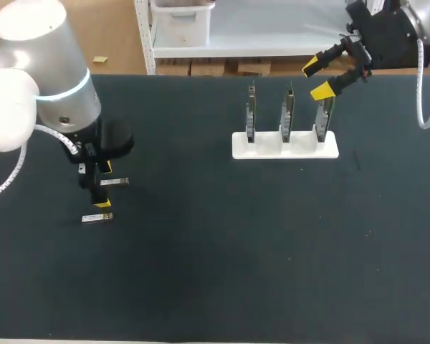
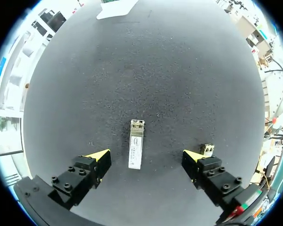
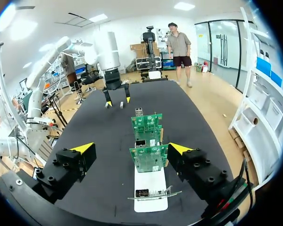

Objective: Pick up the optical module with the left hand, and insert it into the network port with the right hand.

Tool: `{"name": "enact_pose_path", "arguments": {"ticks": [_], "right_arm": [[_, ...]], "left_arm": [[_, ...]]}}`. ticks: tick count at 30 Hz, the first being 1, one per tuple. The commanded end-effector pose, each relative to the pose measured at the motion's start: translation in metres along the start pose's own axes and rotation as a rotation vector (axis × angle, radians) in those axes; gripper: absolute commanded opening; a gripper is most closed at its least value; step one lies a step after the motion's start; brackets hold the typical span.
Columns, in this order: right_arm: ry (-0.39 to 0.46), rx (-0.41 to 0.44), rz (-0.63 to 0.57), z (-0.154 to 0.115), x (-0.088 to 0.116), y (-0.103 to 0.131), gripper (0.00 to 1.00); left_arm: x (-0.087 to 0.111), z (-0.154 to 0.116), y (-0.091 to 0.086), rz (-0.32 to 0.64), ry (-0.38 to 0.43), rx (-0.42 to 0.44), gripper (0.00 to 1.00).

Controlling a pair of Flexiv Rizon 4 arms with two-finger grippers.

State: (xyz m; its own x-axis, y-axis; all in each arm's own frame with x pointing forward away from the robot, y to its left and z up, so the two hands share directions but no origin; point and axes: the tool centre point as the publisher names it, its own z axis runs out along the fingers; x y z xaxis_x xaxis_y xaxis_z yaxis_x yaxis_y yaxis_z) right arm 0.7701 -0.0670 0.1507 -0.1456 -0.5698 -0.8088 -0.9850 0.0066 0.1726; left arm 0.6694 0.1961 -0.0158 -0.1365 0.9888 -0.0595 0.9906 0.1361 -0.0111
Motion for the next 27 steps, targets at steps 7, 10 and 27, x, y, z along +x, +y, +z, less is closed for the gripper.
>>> {"name": "enact_pose_path", "arguments": {"ticks": [7, 10, 27], "right_arm": [[-0.001, 0.005, -0.001, 0.0, 0.0004, 0.0022, 1.0], [-0.001, 0.005, -0.001, 0.0, 0.0004, 0.0022, 1.0], [-0.001, 0.005, -0.001, 0.0, 0.0004, 0.0022, 1.0]], "left_arm": [[-0.0009, 0.0033, 0.0012, -0.002, -0.004, 0.01, 0.0], [-0.0002, 0.0049, -0.0001, -0.003, -0.007, 0.023, 0.0], [-0.0065, 0.0006, -0.0026, 0.026, -0.017, 0.055, 0.0]]}}
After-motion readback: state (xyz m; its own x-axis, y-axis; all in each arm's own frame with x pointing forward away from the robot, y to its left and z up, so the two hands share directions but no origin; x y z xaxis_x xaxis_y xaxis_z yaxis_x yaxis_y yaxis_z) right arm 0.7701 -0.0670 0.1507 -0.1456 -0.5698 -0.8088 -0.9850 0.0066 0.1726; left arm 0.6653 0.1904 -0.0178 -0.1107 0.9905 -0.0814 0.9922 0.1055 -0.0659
